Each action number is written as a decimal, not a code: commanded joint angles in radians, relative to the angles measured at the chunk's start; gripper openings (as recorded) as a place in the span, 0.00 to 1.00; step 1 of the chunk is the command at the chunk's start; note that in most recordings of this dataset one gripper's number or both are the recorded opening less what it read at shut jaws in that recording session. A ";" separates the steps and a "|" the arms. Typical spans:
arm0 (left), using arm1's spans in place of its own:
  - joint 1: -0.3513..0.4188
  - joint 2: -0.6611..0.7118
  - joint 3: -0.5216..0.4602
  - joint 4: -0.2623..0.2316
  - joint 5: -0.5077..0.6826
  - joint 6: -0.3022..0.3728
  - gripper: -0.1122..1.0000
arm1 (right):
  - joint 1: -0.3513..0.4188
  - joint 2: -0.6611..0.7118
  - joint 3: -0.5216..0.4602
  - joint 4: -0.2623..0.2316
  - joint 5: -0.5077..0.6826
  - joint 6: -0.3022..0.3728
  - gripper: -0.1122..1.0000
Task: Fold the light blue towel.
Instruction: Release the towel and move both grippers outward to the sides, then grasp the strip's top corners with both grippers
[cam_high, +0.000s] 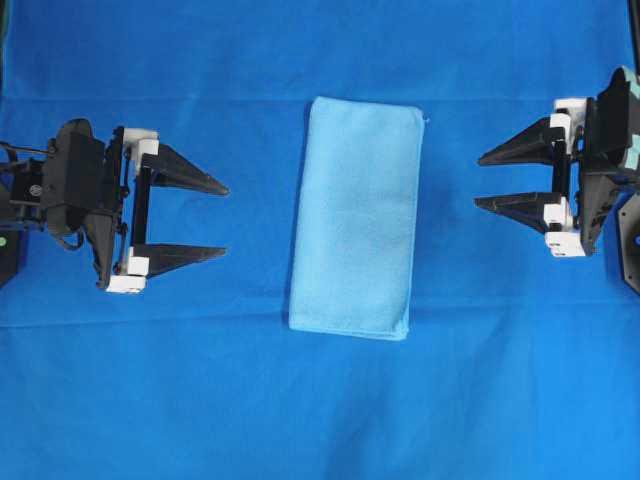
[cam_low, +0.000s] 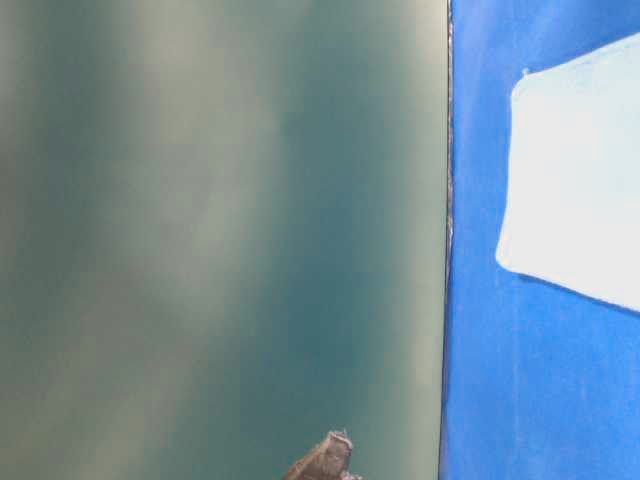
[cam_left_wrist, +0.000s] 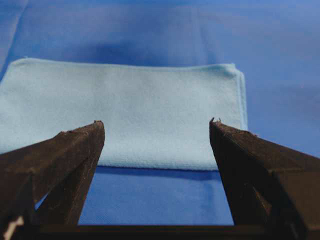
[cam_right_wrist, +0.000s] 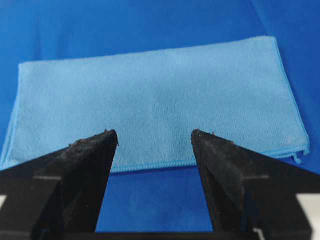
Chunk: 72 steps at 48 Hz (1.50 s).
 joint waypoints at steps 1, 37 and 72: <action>0.011 0.002 -0.023 -0.002 -0.011 0.002 0.83 | -0.009 0.000 -0.028 0.005 -0.006 0.002 0.67; 0.344 0.517 -0.407 0.000 0.072 0.015 0.83 | -0.328 0.565 -0.334 -0.129 0.078 -0.020 0.67; 0.425 0.753 -0.480 0.002 0.048 0.015 0.78 | -0.347 0.827 -0.439 -0.150 0.035 -0.018 0.65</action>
